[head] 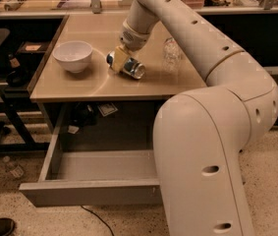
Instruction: Place redbull can into top drawer
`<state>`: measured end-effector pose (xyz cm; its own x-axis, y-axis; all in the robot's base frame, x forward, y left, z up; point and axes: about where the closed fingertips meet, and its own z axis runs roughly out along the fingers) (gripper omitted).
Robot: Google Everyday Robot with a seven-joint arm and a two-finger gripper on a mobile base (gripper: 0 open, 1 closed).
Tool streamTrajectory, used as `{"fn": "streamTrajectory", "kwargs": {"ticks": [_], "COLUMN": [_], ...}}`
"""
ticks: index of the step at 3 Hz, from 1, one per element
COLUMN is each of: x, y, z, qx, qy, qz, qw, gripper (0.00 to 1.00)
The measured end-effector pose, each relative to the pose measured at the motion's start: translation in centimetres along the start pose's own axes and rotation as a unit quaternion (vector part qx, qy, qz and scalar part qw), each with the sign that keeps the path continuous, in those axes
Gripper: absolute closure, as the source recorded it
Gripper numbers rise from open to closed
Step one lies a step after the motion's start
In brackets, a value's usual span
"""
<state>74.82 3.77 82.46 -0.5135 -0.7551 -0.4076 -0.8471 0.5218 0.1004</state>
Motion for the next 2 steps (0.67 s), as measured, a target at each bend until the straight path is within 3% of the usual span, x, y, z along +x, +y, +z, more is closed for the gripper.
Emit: {"fn": "streamTrajectory", "kwargs": {"ticks": [1, 2], "x": [0.00, 0.00], "y": [0.00, 0.00], "z": [0.00, 0.01], "qx": [0.000, 0.000], "qy": [0.000, 0.000], "qz": [0.000, 0.000], "qw": [1.0000, 1.0000], "gripper": [0.87, 1.00]}}
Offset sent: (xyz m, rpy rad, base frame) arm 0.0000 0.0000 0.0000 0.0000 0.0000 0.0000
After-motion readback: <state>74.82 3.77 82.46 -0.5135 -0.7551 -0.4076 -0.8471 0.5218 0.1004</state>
